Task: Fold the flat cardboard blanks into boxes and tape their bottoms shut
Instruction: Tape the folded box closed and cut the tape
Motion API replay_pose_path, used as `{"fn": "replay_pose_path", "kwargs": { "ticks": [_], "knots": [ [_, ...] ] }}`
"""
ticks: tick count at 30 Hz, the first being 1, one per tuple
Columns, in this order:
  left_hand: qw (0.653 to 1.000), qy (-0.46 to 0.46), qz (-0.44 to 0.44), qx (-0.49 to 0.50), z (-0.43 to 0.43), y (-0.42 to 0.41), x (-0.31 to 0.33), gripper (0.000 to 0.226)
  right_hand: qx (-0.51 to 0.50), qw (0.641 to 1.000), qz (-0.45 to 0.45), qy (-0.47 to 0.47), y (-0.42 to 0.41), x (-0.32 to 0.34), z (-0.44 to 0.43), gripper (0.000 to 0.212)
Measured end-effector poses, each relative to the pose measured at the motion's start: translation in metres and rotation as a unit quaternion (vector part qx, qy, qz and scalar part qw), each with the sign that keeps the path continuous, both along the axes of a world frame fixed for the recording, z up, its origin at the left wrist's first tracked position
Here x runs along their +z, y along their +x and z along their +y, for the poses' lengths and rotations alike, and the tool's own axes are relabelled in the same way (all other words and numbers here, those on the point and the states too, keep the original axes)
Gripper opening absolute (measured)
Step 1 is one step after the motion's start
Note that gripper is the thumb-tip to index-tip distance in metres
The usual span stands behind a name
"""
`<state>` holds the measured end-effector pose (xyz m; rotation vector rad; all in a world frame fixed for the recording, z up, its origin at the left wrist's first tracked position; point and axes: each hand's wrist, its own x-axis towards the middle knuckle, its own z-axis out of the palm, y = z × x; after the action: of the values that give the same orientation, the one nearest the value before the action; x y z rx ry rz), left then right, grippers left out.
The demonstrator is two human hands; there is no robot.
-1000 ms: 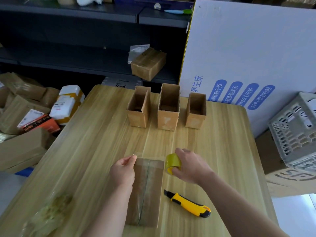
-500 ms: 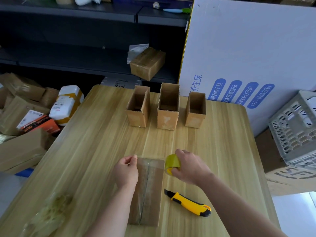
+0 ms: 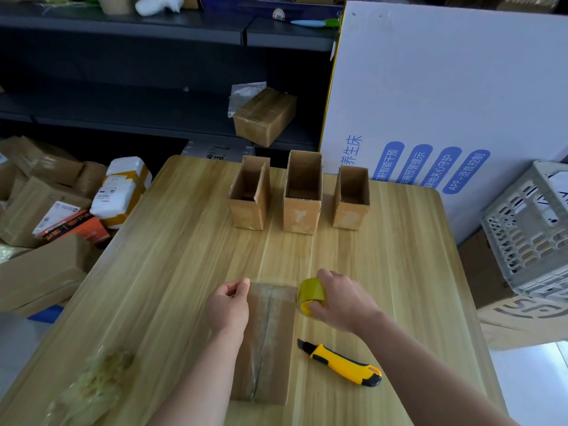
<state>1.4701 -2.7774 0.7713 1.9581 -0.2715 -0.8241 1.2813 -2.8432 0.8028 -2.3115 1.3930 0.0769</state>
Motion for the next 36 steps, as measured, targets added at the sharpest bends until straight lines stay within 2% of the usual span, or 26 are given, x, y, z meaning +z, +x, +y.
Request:
{"fn": "replay_pose_path", "kwargs": {
  "ticks": [6,10,12,14,16,17,19,21,23,26,29,33,36],
  "knots": [
    [0.994,-0.034,0.101,0.035,0.001,0.004,0.001,0.019,-0.006,1.000,-0.002,-0.002,0.001,-0.001,0.001,0.043],
    [0.985,-0.008,0.171,-0.024,-0.002,0.014,-0.003,0.014,-0.007,1.000,-0.004,-0.002,0.001,-0.001,0.002,0.041],
    [0.985,-0.012,0.167,-0.046,-0.003,0.015,-0.003,0.028,-0.004,1.000,-0.005,-0.002,0.001,-0.001,0.002,0.041],
    [0.995,0.000,0.072,-0.063,0.000,0.011,-0.002,0.037,-0.002,1.000,-0.006,0.002,0.003,-0.002,0.004,0.039],
    [0.989,0.037,-0.111,-0.088,0.010,0.003,0.003,0.038,-0.005,1.000,-0.008,0.004,0.004,-0.002,0.007,0.039],
    [0.972,0.039,-0.207,-0.106,0.017,0.000,0.006,0.035,-0.007,1.000,-0.007,0.003,0.004,-0.003,0.009,0.039],
    [0.915,0.030,-0.362,-0.174,0.027,-0.005,0.006,0.028,-0.010,1.000,-0.010,0.000,0.006,-0.007,0.015,0.040],
    [0.857,0.043,-0.441,-0.263,0.034,-0.014,0.003,0.032,-0.010,1.000,-0.016,-0.003,0.009,-0.013,0.024,0.038],
    [0.820,0.115,-0.442,-0.345,0.040,-0.022,0.004,0.054,-0.010,0.999,-0.031,0.001,0.010,-0.017,0.033,0.037],
    [0.783,0.167,-0.444,-0.403,0.042,-0.014,-0.004,0.070,-0.018,0.997,-0.067,0.033,0.004,-0.024,0.043,0.048],
    [0.752,0.164,-0.440,-0.463,0.037,0.000,-0.006,0.082,-0.039,0.993,-0.093,0.054,-0.004,-0.037,0.053,0.053],
    [0.717,0.143,-0.447,-0.515,0.027,0.019,-0.012,0.071,-0.080,0.989,-0.092,0.083,-0.011,-0.059,0.078,0.050],
    [0.693,0.117,-0.452,-0.549,0.020,0.034,-0.020,0.085,-0.088,0.988,-0.093,0.092,-0.009,-0.067,0.084,0.046]
  ]
}}
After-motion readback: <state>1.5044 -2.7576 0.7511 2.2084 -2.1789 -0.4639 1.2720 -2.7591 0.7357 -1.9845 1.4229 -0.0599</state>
